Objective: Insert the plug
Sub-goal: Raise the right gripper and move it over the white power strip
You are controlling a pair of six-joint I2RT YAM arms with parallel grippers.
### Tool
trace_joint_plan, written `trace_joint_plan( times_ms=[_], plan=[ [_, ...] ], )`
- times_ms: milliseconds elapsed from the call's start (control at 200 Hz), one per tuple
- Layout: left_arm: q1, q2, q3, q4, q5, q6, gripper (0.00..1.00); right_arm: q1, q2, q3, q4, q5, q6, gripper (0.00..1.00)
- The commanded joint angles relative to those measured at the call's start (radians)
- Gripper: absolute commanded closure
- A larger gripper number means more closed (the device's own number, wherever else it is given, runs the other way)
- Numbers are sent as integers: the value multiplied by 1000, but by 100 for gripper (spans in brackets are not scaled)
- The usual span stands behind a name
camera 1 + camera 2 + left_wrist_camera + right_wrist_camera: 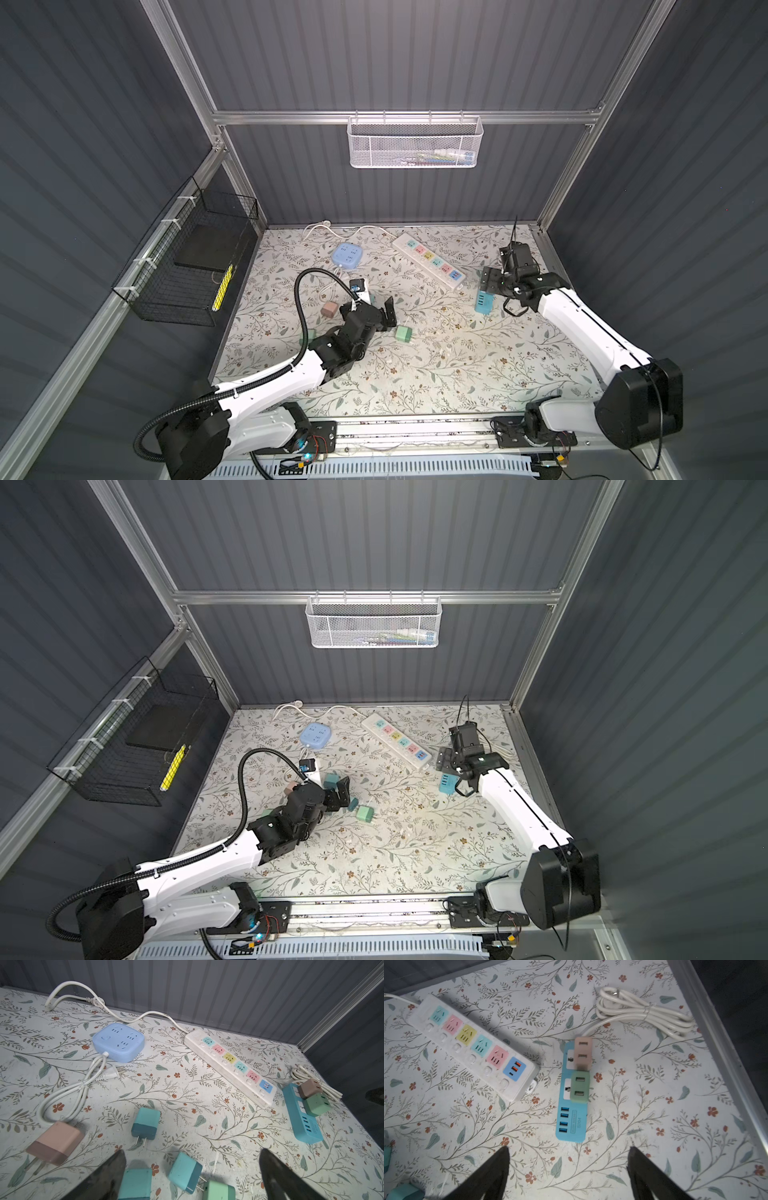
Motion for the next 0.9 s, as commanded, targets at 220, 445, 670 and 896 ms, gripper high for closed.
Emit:
trace_joint_plan(
  times_ms=[220,445,670,896],
  plan=[
    [14,-34,23,-52,-18,-14,0,-136,212,134,12,-33,-21,17],
    [21,-47,12,-54,-26,-13,0,-142,243,42,59,-27,3,18],
    [30,-49,6,-55,-40,-12,0,-157,256,-39,102,-13,13,19],
    [30,-53,10,-58,-37,-21,0,-160,183,-36,92,-66,1,19]
  ],
)
